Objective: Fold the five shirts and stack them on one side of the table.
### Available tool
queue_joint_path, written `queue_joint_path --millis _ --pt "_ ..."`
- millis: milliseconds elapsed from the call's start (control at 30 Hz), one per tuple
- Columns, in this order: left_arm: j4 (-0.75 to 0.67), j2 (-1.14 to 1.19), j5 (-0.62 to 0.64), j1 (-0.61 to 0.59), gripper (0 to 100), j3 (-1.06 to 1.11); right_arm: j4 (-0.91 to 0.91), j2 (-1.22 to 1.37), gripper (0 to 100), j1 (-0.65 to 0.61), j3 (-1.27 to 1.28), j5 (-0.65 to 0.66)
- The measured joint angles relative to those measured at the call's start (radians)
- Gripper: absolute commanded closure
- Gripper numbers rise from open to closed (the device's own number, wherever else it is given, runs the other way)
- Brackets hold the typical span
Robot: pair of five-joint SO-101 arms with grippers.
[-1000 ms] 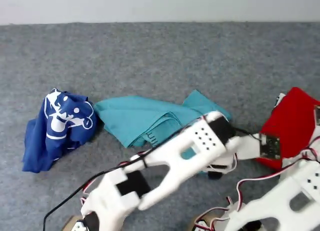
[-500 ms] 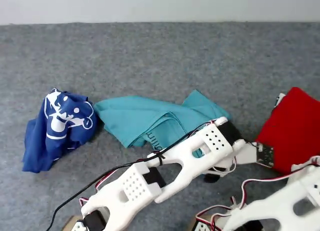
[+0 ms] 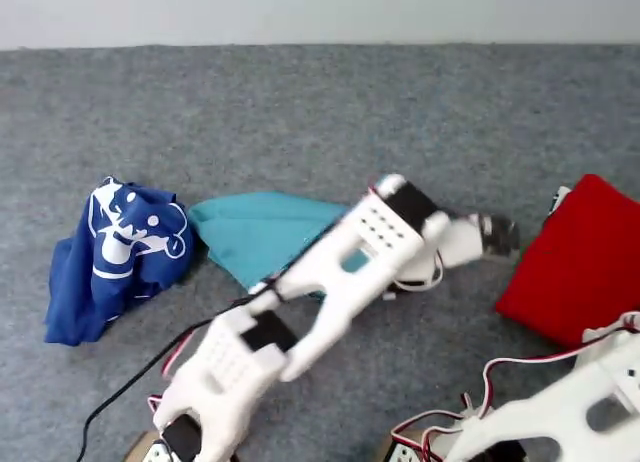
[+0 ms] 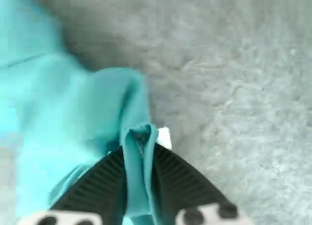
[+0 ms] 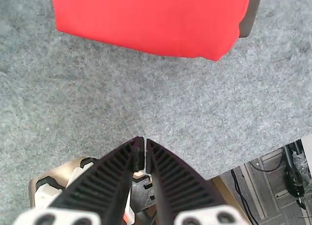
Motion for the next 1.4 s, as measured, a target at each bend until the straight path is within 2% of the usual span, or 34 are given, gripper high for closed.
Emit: queue_joint_path --millis 200,433,600,800,900,1033,1133,1400 --pt "0.002 -0.258 0.106 -0.181 99 0.0 0.0 0.0 99.0 -0.055 0.0 -0.002" --pt "0.006 -0.532 0.206 -0.493 99 0.054 0.0 0.0 99.0 -0.235 0.0 -0.002" --pt "0.009 -0.718 0.213 -0.667 99 0.221 0.0 0.0 99.0 -0.459 0.0 -0.025" --pt "0.011 -0.931 0.213 -0.882 99 0.493 -0.009 0.0 99.0 -0.83 0.0 -0.135" --pt "0.011 -1.048 0.213 -0.968 99 0.621 -0.086 0.002 99.0 -0.991 0.0 -0.183" --pt "0.011 -1.235 0.186 -1.03 99 0.801 -0.216 0.06 99.0 -1.106 0.0 -0.229" --pt "0.011 -1.378 0.14 -1.036 99 0.959 -0.321 0.141 99.0 -1.152 0.0 -0.272" --pt "-0.023 -1.639 0.127 -1.042 99 1.277 -0.601 0.364 99.0 -1.281 0.0 -0.344"
